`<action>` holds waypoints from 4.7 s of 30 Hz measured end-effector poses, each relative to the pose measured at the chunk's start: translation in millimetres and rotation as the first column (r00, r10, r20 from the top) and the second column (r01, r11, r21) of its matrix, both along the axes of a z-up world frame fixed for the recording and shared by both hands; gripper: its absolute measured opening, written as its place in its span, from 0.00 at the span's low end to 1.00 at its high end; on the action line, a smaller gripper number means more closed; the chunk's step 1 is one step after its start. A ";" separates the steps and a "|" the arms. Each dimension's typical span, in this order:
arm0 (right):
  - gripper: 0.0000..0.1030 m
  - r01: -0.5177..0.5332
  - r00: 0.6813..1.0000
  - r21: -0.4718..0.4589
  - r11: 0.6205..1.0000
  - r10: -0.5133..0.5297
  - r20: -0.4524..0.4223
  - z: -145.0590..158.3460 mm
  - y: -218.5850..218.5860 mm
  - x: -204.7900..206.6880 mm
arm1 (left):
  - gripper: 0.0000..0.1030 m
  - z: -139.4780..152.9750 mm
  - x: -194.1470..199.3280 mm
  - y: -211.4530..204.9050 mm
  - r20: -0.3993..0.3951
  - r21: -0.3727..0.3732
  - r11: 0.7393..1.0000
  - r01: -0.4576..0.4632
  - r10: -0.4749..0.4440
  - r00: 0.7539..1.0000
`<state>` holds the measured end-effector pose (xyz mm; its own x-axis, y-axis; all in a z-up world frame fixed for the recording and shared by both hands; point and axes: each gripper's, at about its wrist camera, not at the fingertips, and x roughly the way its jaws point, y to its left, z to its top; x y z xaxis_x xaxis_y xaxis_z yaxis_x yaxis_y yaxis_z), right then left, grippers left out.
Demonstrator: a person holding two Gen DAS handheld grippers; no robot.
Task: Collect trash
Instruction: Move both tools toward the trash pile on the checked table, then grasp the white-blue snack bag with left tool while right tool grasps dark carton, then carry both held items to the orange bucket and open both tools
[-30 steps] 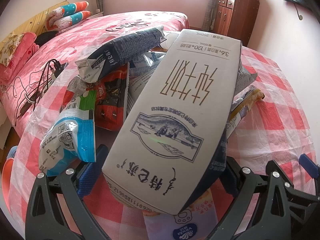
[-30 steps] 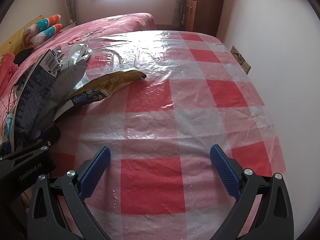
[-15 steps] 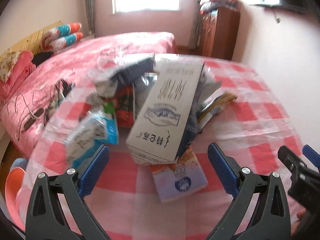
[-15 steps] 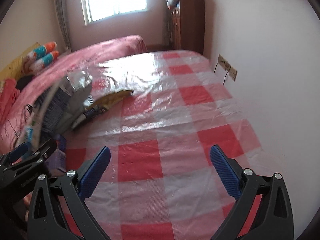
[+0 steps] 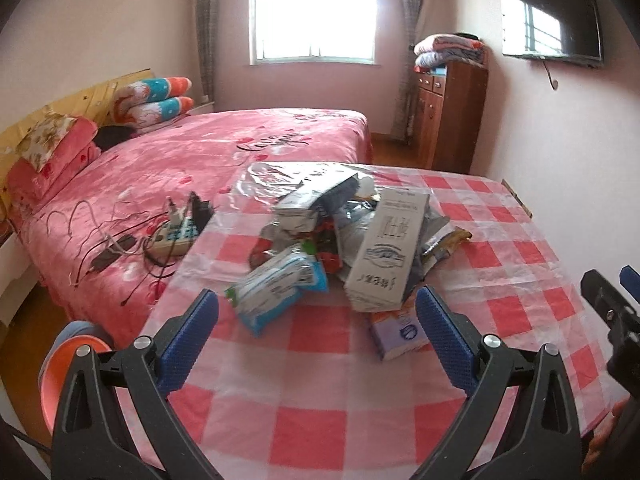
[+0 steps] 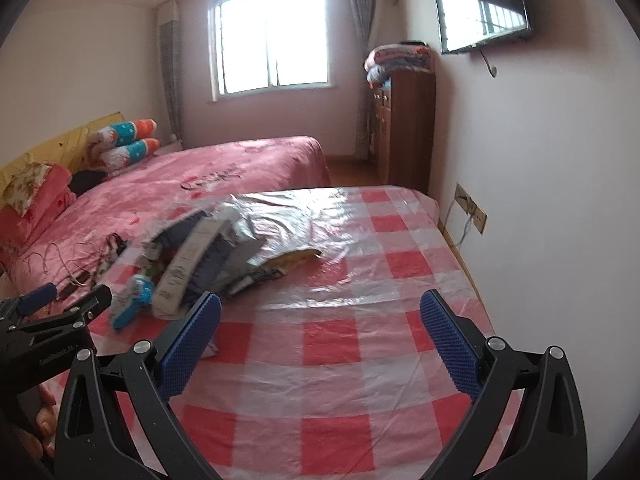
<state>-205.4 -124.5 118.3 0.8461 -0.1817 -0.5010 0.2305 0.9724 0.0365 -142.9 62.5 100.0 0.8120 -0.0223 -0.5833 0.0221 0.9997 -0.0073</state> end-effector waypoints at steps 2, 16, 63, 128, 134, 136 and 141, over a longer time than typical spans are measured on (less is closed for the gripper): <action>0.96 -0.009 1.000 -0.023 1.000 0.010 0.022 6.3 7.9 -6.2 | 0.96 3.1 -7.6 8.2 0.019 0.001 1.000 -0.010 0.010 1.000; 0.96 -0.089 0.994 -0.091 0.992 0.094 0.052 21.9 51.2 -34.2 | 0.96 25.4 -43.8 36.4 0.131 0.001 0.999 -0.039 0.039 0.991; 0.96 -0.212 0.977 0.163 0.964 0.214 0.003 9.2 53.7 -17.1 | 0.96 -6.1 -27.8 90.2 0.089 -0.050 0.998 0.041 -0.036 0.995; 0.35 -0.331 0.874 0.737 0.590 0.487 0.002 -80.1 21.2 158.7 | 0.51 -96.2 97.3 88.4 -0.229 -0.454 0.867 0.204 -0.336 0.914; 0.35 -0.366 0.848 0.737 0.568 0.531 0.011 -74.2 35.7 148.7 | 0.51 -77.5 74.3 109.0 -0.184 -0.490 0.855 0.170 -0.292 0.939; 0.35 -0.383 0.829 0.743 0.548 0.559 0.015 -72.0 47.0 147.5 | 0.51 -71.9 67.2 115.7 -0.172 -0.497 0.853 0.157 -0.275 0.946; 0.35 -0.441 0.770 0.746 0.499 0.637 0.028 -61.8 84.2 145.9 | 0.51 -59.3 37.9 150.3 -0.134 -0.505 0.858 0.091 -0.182 0.974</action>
<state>-59.5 -40.3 56.5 0.5007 0.7425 -0.4449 -0.2341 0.6110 0.7562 -105.0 212.8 40.6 0.6685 -0.4468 -0.5946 0.1108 0.8503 -0.5144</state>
